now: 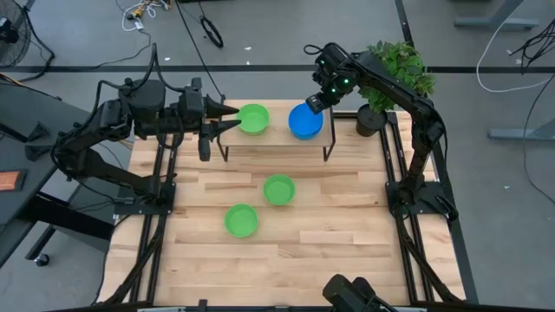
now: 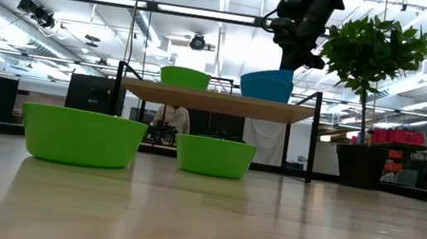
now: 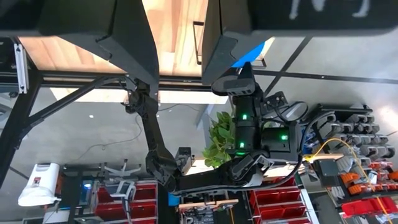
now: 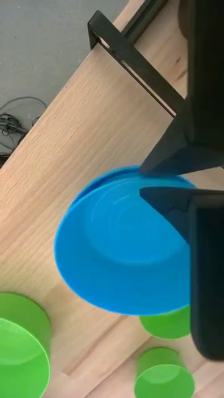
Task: Pick & Place Mini bowls
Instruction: Stack the blue bowl on the blue bowl on the shelf, then stack the top green bowl on the green bowl on the shelf
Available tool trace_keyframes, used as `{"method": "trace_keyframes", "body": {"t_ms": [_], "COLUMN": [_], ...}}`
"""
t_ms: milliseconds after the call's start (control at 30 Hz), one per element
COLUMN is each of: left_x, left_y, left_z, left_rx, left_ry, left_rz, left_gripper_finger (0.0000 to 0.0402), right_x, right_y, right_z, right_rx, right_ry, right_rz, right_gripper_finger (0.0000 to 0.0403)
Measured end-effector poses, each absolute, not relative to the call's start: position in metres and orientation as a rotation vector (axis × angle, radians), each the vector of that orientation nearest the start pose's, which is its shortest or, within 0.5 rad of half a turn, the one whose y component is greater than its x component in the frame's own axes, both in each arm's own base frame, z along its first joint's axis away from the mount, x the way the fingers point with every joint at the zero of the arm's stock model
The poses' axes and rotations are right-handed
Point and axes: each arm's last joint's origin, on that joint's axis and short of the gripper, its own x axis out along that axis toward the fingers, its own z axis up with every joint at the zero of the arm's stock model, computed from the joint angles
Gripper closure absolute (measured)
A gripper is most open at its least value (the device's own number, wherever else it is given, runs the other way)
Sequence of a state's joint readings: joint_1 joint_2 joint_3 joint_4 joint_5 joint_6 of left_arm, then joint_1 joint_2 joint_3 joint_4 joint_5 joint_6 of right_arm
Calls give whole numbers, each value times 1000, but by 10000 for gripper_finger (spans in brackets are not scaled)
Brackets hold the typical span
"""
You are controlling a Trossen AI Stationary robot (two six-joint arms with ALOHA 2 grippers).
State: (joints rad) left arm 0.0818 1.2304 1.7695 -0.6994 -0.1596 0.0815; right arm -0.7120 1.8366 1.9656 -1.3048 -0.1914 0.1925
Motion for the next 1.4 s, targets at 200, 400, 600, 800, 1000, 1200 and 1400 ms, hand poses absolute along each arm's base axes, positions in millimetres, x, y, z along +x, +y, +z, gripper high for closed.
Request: {"method": "trace_keyframes", "body": {"t_ms": [200,400,600,800,1000,1200,1400], "left_x": [205,205,205,205,205,205,205], "left_y": [21,21,21,21,21,21,21], "left_z": [514,514,514,514,514,514,514], "left_rx": [76,69,69,61,61,61,59], "left_ry": [169,168,168,167,168,168,167], "left_rz": [235,236,236,236,236,236,237], "left_gripper_finger": [275,275,275,275,275,275,275], "right_x": [277,275,268,256,245,232,206], "right_y": [-233,-231,-222,-198,-167,-136,-111], "right_z": [361,365,378,404,430,456,482], "right_rx": [677,651,617,529,434,353,287], "right_ry": [1031,1026,991,937,865,753,637], "right_rz": [-571,-568,-499,-445,-383,-327,-296], "right_gripper_finger": [326,309,305,305,305,305,305]}}
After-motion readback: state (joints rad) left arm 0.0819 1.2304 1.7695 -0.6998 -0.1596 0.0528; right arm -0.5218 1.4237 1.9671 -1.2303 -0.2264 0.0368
